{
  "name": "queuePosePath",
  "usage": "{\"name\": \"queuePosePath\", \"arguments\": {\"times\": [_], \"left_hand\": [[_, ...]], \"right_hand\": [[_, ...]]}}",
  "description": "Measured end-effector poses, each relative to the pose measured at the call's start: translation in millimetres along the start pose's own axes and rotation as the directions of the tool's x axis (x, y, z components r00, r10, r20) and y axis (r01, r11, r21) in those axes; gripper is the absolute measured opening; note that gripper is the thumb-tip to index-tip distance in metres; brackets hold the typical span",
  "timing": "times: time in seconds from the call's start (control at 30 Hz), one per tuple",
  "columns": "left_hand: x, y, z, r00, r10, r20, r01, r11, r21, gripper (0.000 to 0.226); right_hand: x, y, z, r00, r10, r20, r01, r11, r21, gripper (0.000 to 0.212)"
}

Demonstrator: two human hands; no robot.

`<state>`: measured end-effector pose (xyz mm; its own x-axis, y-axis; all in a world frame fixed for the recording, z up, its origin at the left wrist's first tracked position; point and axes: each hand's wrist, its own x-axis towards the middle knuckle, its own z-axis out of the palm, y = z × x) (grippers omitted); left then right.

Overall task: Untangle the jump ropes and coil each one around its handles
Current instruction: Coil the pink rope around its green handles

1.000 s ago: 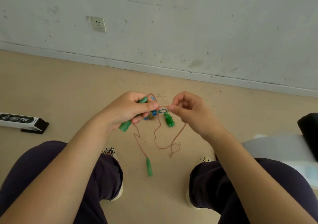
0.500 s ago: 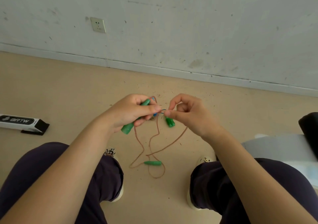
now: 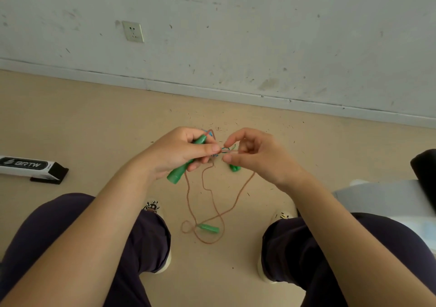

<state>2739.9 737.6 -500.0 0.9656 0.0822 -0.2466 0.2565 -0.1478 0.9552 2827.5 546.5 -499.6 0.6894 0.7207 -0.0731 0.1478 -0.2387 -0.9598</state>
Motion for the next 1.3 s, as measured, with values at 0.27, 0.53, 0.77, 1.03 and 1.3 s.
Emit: {"name": "queuePosePath", "arguments": {"times": [0.27, 0.53, 0.77, 1.03, 1.3], "left_hand": [[-1.7, -1.7, -11.6, 1.000, 0.022, -0.015, -0.022, 0.999, 0.032, 0.014], [-0.3, -0.2, -2.5, 0.999, 0.002, 0.037, -0.005, 0.998, 0.068, 0.010], [-3.3, -2.7, -9.9, 1.000, 0.025, -0.014, -0.024, 0.998, 0.065, 0.013], [-3.1, 2.0, -15.4, 1.000, 0.000, 0.026, -0.003, 0.994, 0.105, 0.012], [-2.2, -2.3, 8.2, 0.998, 0.037, 0.059, -0.043, 0.994, 0.100, 0.019]], "right_hand": [[-3.1, -4.9, -24.7, 0.995, 0.060, -0.076, -0.057, 0.998, 0.040, 0.034], [-2.7, -4.9, -4.4, 0.999, 0.042, -0.005, -0.042, 0.999, -0.031, 0.027], [-4.7, -3.2, -19.4, 0.999, 0.046, -0.025, -0.045, 0.999, 0.008, 0.025], [-0.9, -2.1, -20.2, 0.993, 0.021, -0.120, -0.035, 0.993, -0.112, 0.018], [-3.9, 0.7, -5.0, 0.996, 0.034, 0.079, -0.037, 0.998, 0.049, 0.014]]}}
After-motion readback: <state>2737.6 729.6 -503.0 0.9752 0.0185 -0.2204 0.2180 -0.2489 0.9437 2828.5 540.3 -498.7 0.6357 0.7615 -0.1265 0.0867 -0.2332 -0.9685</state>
